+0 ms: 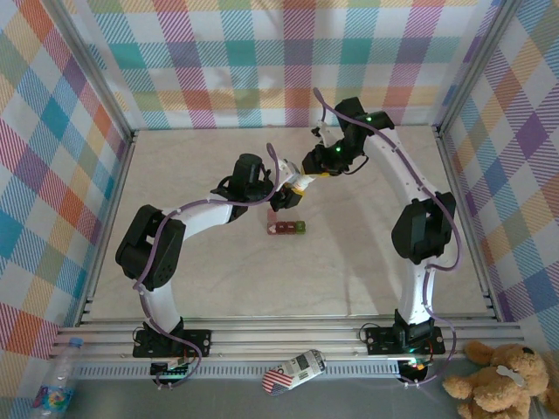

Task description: Sort the pills into containers

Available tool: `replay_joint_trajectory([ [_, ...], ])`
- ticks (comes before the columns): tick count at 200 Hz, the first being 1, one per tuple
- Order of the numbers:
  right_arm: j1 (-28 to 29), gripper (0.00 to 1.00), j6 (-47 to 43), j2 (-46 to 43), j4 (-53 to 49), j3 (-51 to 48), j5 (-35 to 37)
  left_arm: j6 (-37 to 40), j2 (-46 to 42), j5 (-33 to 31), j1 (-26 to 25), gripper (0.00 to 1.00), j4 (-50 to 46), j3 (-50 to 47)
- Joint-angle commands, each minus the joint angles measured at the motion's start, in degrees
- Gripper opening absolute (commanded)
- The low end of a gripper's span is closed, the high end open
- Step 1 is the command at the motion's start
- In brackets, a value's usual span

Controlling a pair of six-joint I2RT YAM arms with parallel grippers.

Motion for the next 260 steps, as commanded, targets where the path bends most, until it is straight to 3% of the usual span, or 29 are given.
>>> replay_joint_trajectory([
  [1, -0.2, 0.4, -1.4, 1.3, -1.1, -0.2, -2.6, 2.0, -0.6, 2.6, 0.5, 0.0, 0.1, 2.0],
  [91, -0.6, 0.45, -7.7, 2.9, -4.3, 0.2, -6.5, 10.6, -2.4, 7.5, 0.5, 0.0, -11.8, 5.3],
  [145, -0.7, 0.43, -9.8, 4.0, -4.0, -1.4, -11.2, 8.1, -3.4, 9.4, 0.4, 0.0, -9.1, 5.4],
  [182, -0.5, 0.37, -0.9, 3.8, -0.7, -4.1, -14.1, 6.6, -4.6, 4.5, -0.5, 0.0, -4.5, 3.8],
  [215, 0.0, 0.38, 3.8, 4.7, -2.1, -3.1, -11.1, 7.5, -4.8, -1.8, -1.2, 0.0, -2.8, 3.3],
  [260, 0.2, 0.41, 7.2, 3.8, -0.4, -4.1, -8.4, 6.6, -4.2, -3.1, -1.3, 0.0, -2.0, 3.3],
])
